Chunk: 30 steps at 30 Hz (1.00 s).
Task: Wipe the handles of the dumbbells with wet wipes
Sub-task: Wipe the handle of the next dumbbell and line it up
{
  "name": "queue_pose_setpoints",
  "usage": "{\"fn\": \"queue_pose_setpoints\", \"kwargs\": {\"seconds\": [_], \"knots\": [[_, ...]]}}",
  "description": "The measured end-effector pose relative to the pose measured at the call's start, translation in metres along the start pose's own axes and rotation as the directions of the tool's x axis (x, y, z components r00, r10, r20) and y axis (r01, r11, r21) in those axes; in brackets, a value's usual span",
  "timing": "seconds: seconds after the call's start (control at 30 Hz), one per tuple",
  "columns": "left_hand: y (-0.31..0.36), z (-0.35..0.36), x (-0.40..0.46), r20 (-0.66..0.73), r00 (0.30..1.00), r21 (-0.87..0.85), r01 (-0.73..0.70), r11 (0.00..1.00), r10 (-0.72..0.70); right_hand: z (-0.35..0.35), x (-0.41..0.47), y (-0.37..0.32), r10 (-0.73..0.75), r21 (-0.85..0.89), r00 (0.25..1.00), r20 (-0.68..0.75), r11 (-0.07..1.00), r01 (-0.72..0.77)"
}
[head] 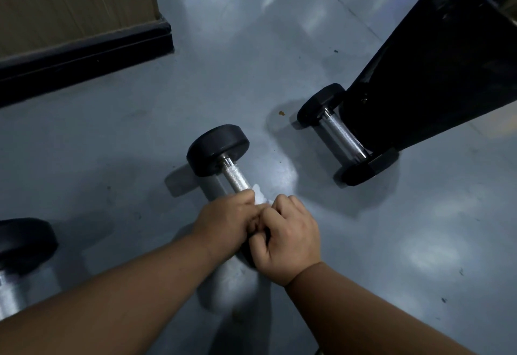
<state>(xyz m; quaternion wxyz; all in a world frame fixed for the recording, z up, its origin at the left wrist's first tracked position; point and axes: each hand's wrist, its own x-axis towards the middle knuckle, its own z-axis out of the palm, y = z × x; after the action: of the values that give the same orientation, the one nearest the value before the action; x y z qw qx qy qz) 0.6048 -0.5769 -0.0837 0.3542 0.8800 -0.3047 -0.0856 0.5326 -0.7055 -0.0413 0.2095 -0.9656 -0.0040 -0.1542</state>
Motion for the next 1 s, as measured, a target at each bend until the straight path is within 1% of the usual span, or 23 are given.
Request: {"fn": "queue_pose_setpoints", "kwargs": {"seconds": [0.07, 0.1, 0.17, 0.23, 0.3, 0.37, 0.4, 0.43, 0.47, 0.5, 0.53, 0.6, 0.63, 0.67, 0.7, 0.77, 0.83, 0.87, 0.9, 0.93, 1.0], "knots": [[-0.004, 0.0, 0.007, -0.019, 0.998, 0.057, -0.065, 0.996, 0.066, -0.001, 0.001, 0.002, 0.005, 0.004, 1.0, 0.004, 1.0, -0.005], [-0.008, -0.005, 0.013, -0.014, 0.999, 0.052, -0.03, 0.998, 0.031, -0.001, 0.001, 0.002, 0.009, 0.002, 1.0, 0.005, 1.0, -0.009], [-0.022, -0.009, 0.022, -0.069, 0.997, 0.025, 0.047, 0.999, -0.045, -0.001, 0.001, 0.003, 0.02, -0.002, 1.0, 0.008, 1.0, -0.02], [-0.024, -0.012, 0.022, -0.134, 0.987, -0.011, 0.088, 0.996, -0.089, -0.001, 0.0, 0.002, 0.02, -0.002, 1.0, 0.006, 1.0, -0.02], [-0.011, -0.01, 0.012, -0.11, 0.994, -0.005, 0.019, 1.0, -0.02, 0.0, -0.001, 0.003, 0.015, 0.006, 1.0, 0.001, 1.0, -0.015], [0.005, -0.008, 0.004, -0.007, 0.999, -0.037, -0.045, 0.998, 0.044, 0.0, -0.001, 0.004, 0.012, 0.022, 1.0, 0.001, 1.0, -0.012], [0.01, -0.009, 0.002, 0.015, 0.997, -0.03, -0.072, 0.997, 0.073, 0.0, 0.0, 0.004, 0.012, 0.03, 1.0, 0.001, 0.999, -0.012], [0.01, -0.012, 0.004, 0.005, 0.996, -0.017, -0.088, 0.996, 0.088, 0.0, 0.0, 0.005, 0.011, 0.034, 1.0, 0.0, 0.999, -0.011], [0.004, -0.011, 0.007, -0.035, 0.99, 0.052, -0.132, 0.99, 0.134, 0.0, 0.0, 0.005, 0.011, 0.034, 1.0, -0.001, 0.999, -0.011], [-0.003, -0.013, 0.012, -0.063, 0.989, 0.07, -0.131, 0.989, 0.135, 0.0, 0.0, 0.006, 0.012, 0.032, 1.0, -0.002, 0.999, -0.012], [-0.013, -0.014, 0.016, -0.106, 0.988, 0.083, -0.108, 0.991, 0.116, 0.0, 0.001, 0.006, 0.014, 0.026, 1.0, -0.002, 1.0, -0.014], [-0.03, -0.02, 0.021, -0.21, 0.978, 0.056, -0.003, 0.998, 0.014, 0.0, 0.0, 0.006, 0.02, 0.013, 1.0, -0.004, 1.0, -0.02], [-0.03, -0.018, 0.02, -0.229, 0.973, 0.039, 0.011, 0.999, -0.001, 0.0, 0.0, 0.006, 0.018, 0.01, 1.0, -0.005, 1.0, -0.018], [-0.022, -0.014, 0.017, -0.207, 0.978, 0.044, -0.009, 0.999, 0.018, 0.0, 0.0, 0.006, 0.014, 0.013, 1.0, -0.007, 1.0, -0.014], [-0.014, -0.011, 0.013, -0.164, 0.984, 0.042, -0.058, 0.997, 0.064, 0.0, 0.0, 0.006, 0.01, 0.02, 1.0, -0.011, 1.0, -0.01], [0.004, -0.008, 0.005, -0.048, 0.987, 0.017, -0.15, 0.989, 0.151, 0.0, 0.001, 0.007, 0.007, 0.033, 1.0, -0.021, 0.999, -0.007], [0.004, -0.004, 0.006, -0.035, 0.97, 0.033, -0.24, 0.97, 0.241, -0.001, 0.003, 0.008, 0.009, 0.044, 1.0, -0.022, 0.999, -0.008], [0.0, -0.004, 0.009, -0.058, 0.968, 0.078, -0.24, 0.968, 0.244, -0.001, 0.003, 0.009, 0.01, 0.048, 1.0, -0.021, 0.999, -0.009], [-0.01, -0.004, 0.014, -0.073, 0.975, 0.086, -0.204, 0.975, 0.21, -0.001, 0.003, 0.01, 0.012, 0.049, 1.0, -0.021, 0.999, -0.011], [-0.022, -0.005, 0.02, -0.101, 0.984, 0.107, -0.135, 0.985, 0.146, -0.001, 0.003, 0.01, 0.017, 0.047, 1.0, -0.021, 0.999, -0.016], [-0.033, -0.01, 0.027, -0.195, 0.981, 0.037, -0.016, 0.999, 0.023, -0.001, 0.002, 0.011, 0.027, 0.045, 0.999, -0.016, 0.999, -0.027]]}}
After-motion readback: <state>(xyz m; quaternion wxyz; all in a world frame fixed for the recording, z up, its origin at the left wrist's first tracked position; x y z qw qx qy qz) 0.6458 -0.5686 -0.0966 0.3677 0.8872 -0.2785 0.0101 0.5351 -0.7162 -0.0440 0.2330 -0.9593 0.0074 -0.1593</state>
